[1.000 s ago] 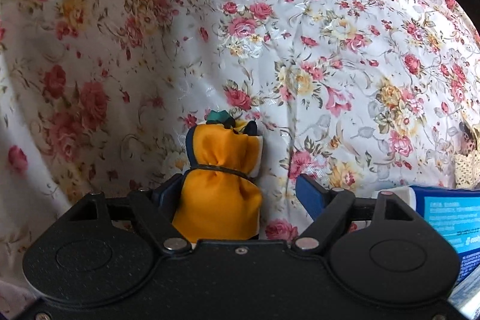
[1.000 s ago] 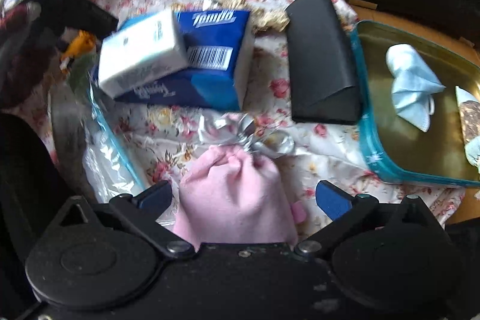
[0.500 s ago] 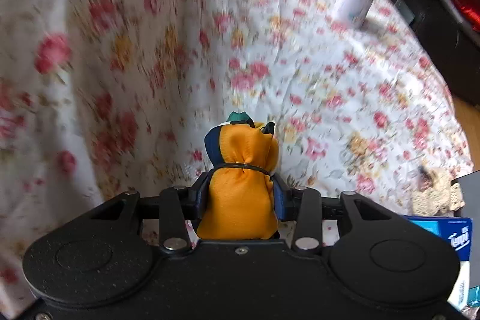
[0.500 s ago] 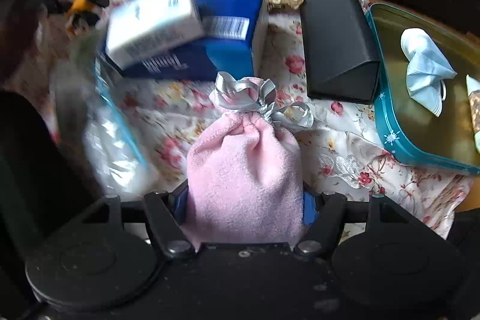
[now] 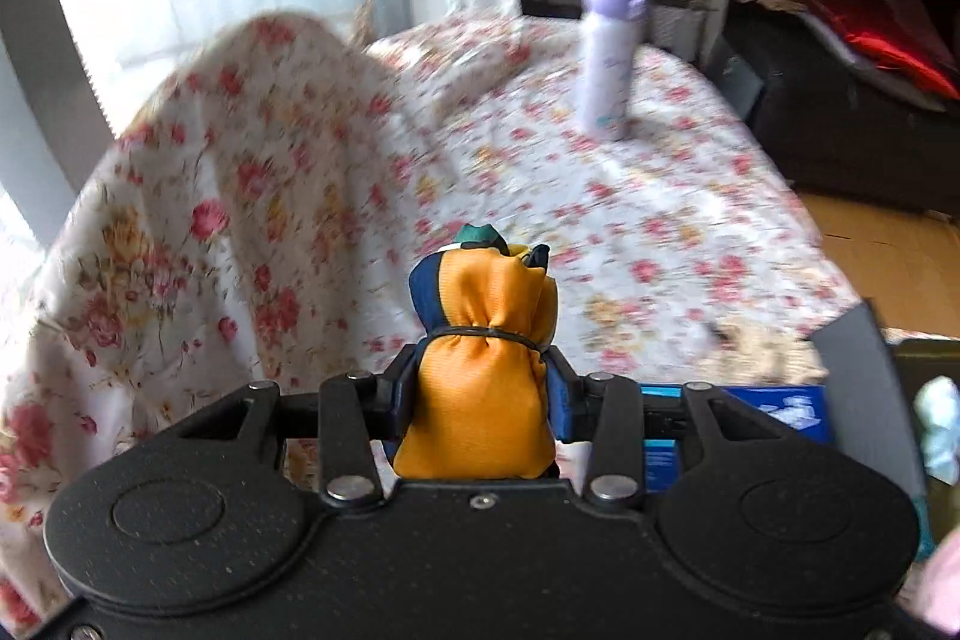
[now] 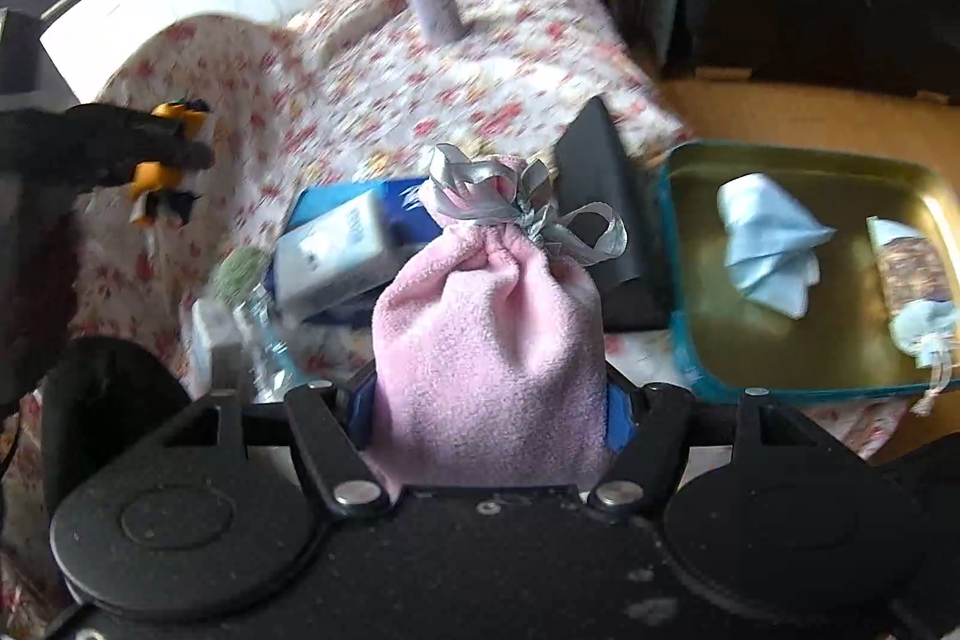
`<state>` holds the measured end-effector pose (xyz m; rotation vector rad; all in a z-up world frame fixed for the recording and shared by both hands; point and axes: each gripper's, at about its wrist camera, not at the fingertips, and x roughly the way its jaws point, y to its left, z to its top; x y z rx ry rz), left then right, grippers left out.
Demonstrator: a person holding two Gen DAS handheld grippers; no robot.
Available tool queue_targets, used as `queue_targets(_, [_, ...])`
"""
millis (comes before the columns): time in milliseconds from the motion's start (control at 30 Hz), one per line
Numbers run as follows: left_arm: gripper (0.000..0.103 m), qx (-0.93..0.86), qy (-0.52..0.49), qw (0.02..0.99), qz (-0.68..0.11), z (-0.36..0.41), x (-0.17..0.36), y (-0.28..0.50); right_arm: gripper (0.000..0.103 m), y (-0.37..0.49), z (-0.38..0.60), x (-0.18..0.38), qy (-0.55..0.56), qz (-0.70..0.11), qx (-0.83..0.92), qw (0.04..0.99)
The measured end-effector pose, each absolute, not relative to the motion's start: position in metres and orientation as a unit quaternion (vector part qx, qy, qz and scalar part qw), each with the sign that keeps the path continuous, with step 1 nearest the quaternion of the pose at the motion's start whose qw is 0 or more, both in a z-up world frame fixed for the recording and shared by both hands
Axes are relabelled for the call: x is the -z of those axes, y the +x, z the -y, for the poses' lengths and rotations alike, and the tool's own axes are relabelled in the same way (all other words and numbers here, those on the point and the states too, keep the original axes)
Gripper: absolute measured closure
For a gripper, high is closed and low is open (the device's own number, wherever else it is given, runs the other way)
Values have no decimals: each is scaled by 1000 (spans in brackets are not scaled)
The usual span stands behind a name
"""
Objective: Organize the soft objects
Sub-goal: 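Carry both pouches over the gold tray and release them inside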
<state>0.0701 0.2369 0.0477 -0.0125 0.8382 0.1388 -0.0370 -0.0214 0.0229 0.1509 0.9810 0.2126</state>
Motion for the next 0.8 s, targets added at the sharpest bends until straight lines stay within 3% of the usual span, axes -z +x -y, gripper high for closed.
queue_targets(367, [61,73,34,913,-399,-122,-80,46,34,-51,113,-6,98,-449,27,888])
queue_targets(800, [61,191,59,871,-450,5,-54,54,34,-43,224,19,138,-420,168,881])
